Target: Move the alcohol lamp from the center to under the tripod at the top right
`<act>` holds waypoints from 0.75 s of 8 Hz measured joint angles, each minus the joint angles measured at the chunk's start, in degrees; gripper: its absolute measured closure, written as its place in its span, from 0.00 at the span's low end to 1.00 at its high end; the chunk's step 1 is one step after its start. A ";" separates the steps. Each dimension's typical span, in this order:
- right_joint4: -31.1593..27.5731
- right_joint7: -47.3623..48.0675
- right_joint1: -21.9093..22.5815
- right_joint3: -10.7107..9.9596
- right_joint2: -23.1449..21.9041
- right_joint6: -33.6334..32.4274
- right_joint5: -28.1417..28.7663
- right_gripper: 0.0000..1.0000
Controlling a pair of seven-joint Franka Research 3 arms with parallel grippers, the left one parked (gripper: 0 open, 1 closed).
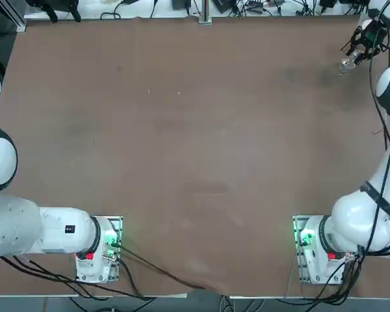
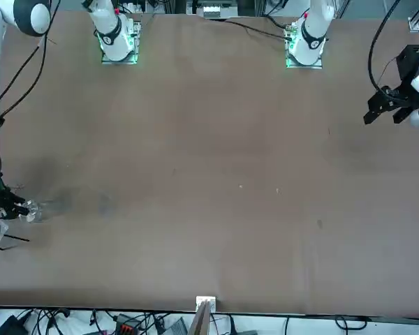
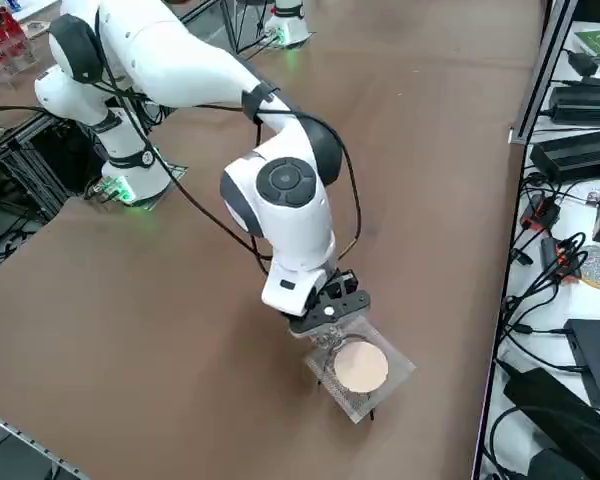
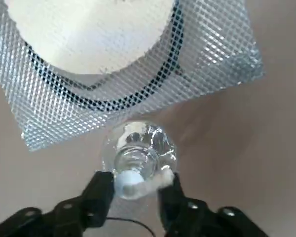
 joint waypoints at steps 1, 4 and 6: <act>0.63 -0.35 0.07 0.02 -0.09 -0.30 0.00 0.21; 4.33 -0.58 4.02 0.69 -6.65 -12.01 -0.02 0.00; 3.98 -0.59 9.52 0.81 -15.75 -21.43 -0.76 0.00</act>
